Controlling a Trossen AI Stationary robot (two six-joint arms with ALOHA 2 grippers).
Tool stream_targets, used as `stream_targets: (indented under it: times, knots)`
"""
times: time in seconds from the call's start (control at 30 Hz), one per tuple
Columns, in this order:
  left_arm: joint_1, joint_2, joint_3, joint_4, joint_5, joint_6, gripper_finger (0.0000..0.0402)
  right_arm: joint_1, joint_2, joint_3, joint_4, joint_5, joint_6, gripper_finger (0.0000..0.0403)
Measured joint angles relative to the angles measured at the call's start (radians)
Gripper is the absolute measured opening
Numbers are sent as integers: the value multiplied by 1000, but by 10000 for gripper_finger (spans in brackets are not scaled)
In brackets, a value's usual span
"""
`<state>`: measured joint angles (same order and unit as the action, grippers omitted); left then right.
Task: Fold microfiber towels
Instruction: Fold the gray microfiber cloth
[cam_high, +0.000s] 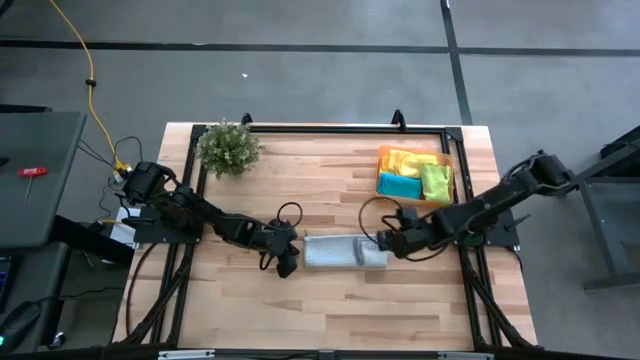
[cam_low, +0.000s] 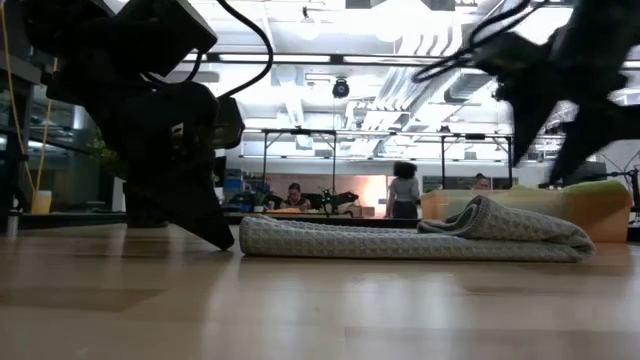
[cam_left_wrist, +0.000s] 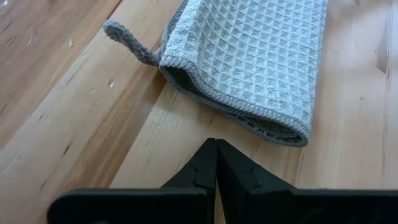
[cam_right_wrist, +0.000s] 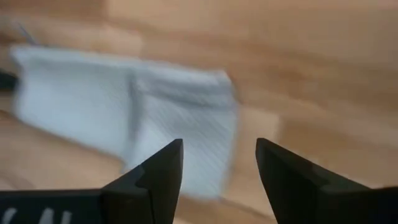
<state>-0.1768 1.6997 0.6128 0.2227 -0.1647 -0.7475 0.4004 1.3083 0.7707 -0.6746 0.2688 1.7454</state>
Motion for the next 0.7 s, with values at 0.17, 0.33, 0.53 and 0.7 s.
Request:
stream_targets:
  times: [0.17,0.33,0.53,0.7]
  knots:
    - [0,0,0,5,0,0,0,73,-27,-88,95,-123,22,195]
    - [0,0,0,6,0,-5,0,110,-18,-271,438,-53,149,195]
    - [1,0,0,7,4,-8,0,104,-11,-398,670,12,203,195]
    - [1,0,0,8,4,-8,0,91,12,-407,707,14,205,195]
